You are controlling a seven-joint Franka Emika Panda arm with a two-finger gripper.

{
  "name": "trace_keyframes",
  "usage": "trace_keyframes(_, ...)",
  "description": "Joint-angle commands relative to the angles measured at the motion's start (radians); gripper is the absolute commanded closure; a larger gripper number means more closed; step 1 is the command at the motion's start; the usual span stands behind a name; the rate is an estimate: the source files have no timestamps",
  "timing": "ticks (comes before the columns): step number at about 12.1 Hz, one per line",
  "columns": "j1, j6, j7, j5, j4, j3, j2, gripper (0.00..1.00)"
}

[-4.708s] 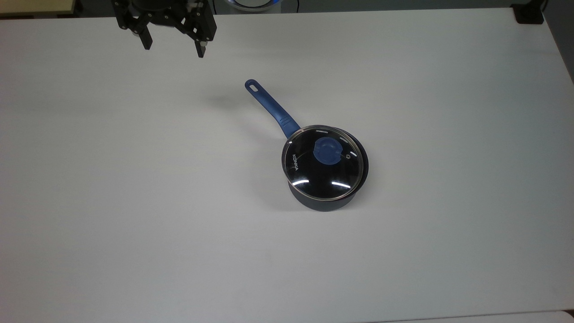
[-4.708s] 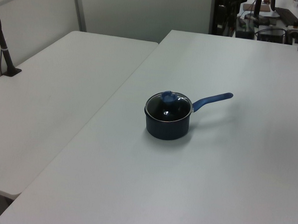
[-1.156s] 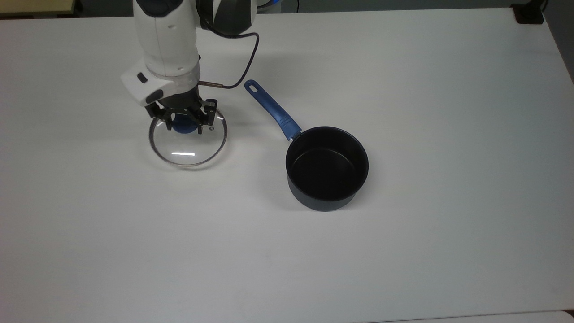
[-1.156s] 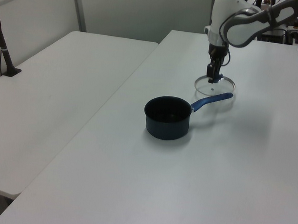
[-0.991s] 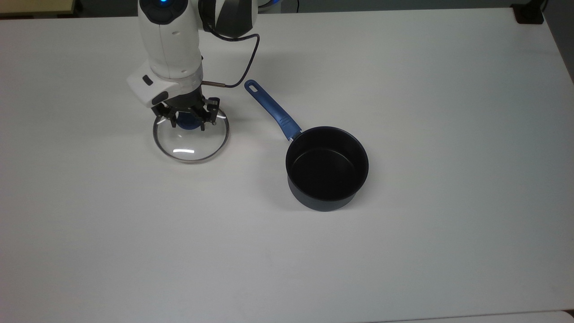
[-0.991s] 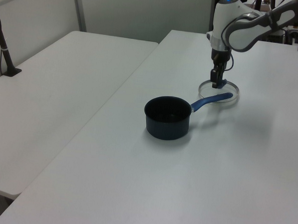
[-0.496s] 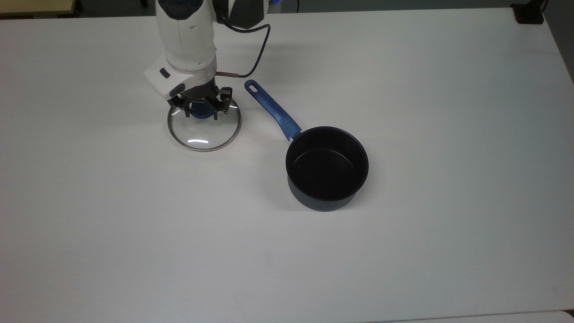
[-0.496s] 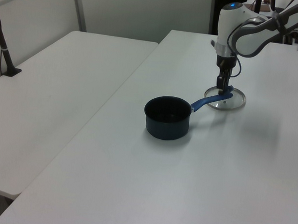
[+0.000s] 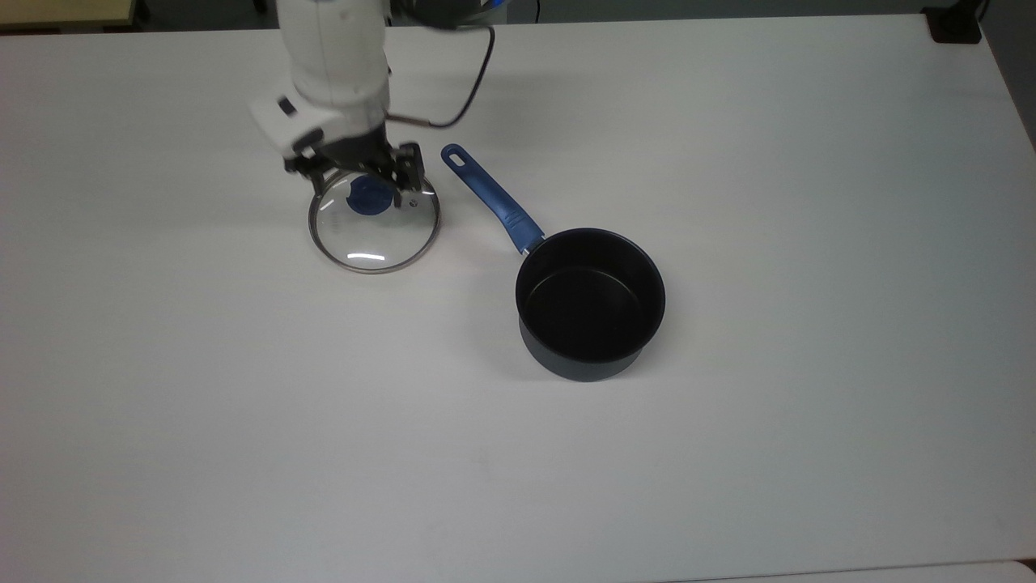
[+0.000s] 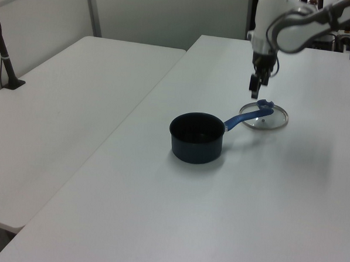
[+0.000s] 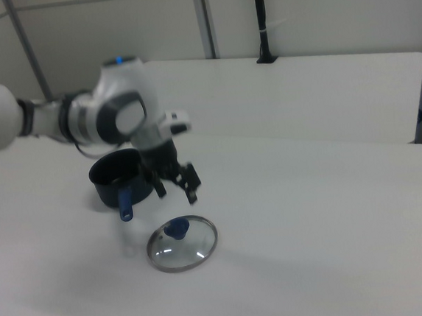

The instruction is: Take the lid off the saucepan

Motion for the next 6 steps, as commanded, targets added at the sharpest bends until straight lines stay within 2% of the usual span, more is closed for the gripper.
trace_keyframes(1,0.011,-0.280,0.020,0.017,0.186,-0.006,-0.087,0.00)
trace_keyframes(3,0.012,-0.411,0.030,0.021,0.288,0.003,-0.093,0.00)
trace_keyframes(6,0.012,-0.471,0.029,0.060,0.325,0.003,-0.123,0.00)
